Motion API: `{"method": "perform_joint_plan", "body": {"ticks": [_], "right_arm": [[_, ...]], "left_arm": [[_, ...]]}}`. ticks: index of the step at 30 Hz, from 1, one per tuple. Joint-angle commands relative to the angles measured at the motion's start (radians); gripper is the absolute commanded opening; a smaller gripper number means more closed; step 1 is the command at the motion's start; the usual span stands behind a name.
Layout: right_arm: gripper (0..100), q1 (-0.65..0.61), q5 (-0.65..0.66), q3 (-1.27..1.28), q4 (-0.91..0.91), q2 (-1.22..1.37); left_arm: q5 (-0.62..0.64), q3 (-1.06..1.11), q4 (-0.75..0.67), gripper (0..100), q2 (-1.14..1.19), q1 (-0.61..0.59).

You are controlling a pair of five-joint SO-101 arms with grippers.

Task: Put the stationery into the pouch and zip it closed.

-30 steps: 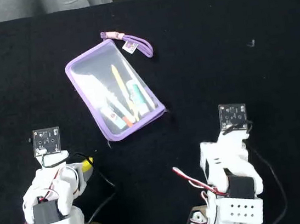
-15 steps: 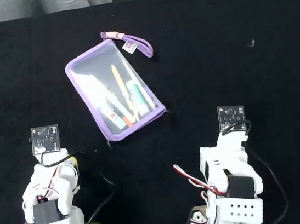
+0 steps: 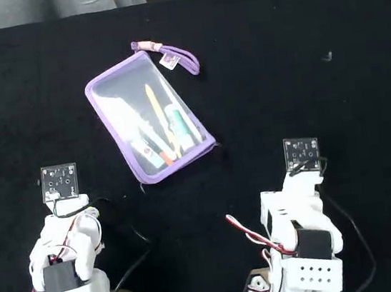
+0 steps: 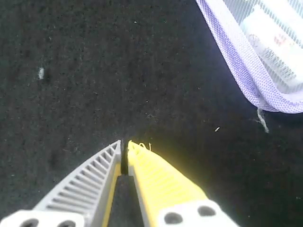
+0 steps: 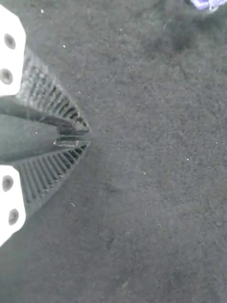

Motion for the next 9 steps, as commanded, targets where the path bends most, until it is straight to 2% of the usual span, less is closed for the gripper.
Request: {"method": "perform_joint_plan", "body": {"ticks": [1,9], "right_arm": [[1.2,0.018,-0.003,-0.005,0.005,-0.097],[1.2,0.018,-0.003,-0.005,0.005,-0.097]], "left_arm": [[-0.011,-0.010,0.003,3,-0.008,-0.012],[-0.011,0.008,-0.002,3,-0.008,-0.012]]}}
